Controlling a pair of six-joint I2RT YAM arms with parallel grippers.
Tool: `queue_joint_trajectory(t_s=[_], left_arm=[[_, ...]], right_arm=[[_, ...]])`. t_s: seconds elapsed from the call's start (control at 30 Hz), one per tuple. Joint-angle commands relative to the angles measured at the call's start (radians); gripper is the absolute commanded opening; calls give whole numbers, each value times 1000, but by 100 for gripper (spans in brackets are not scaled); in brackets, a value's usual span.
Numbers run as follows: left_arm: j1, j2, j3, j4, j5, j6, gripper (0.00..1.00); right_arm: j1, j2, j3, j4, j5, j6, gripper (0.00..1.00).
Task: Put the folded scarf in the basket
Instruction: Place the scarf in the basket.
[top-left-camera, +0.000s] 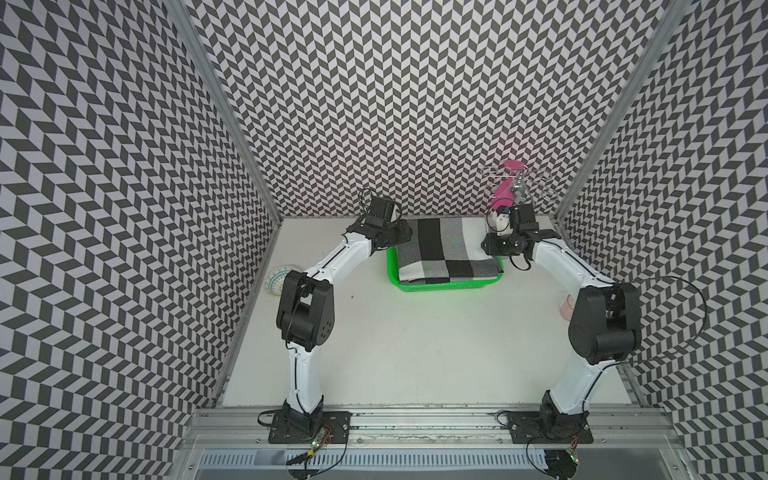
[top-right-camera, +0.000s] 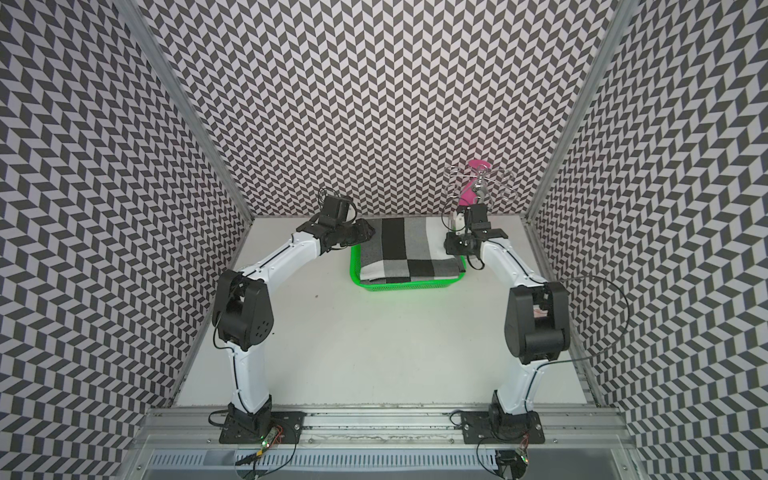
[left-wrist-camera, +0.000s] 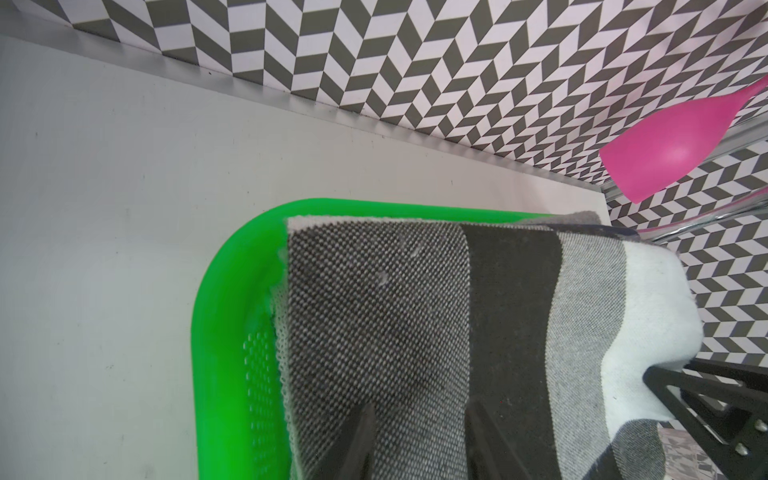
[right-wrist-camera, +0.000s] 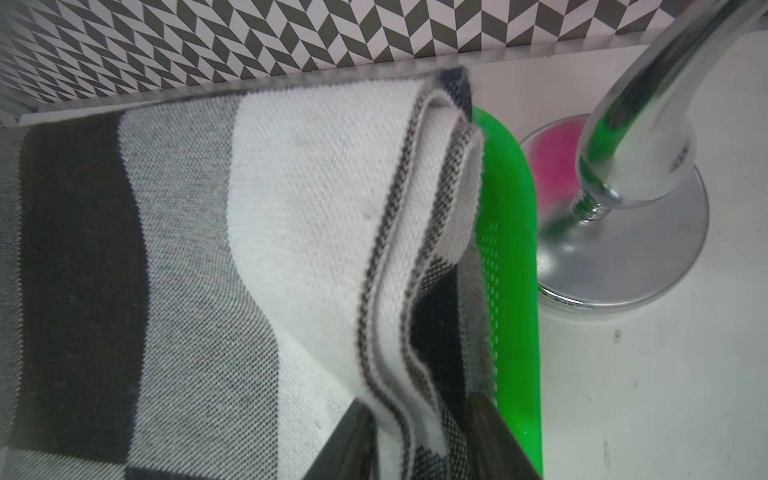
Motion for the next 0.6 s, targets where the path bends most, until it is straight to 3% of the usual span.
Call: queue_joint_trajectory(t_s=[0.0, 0.23, 0.57], left_arm=[[-7, -49, -18, 33, 15, -12, 39], [-9, -50, -26, 45, 15, -10, 39], [-5, -48, -10, 37, 17, -6, 39]], right_arm=[[19, 1, 9, 21, 84, -41, 40], [27, -47, -13, 0, 237, -21, 41], [37, -81, -7, -29, 250, -23, 43]])
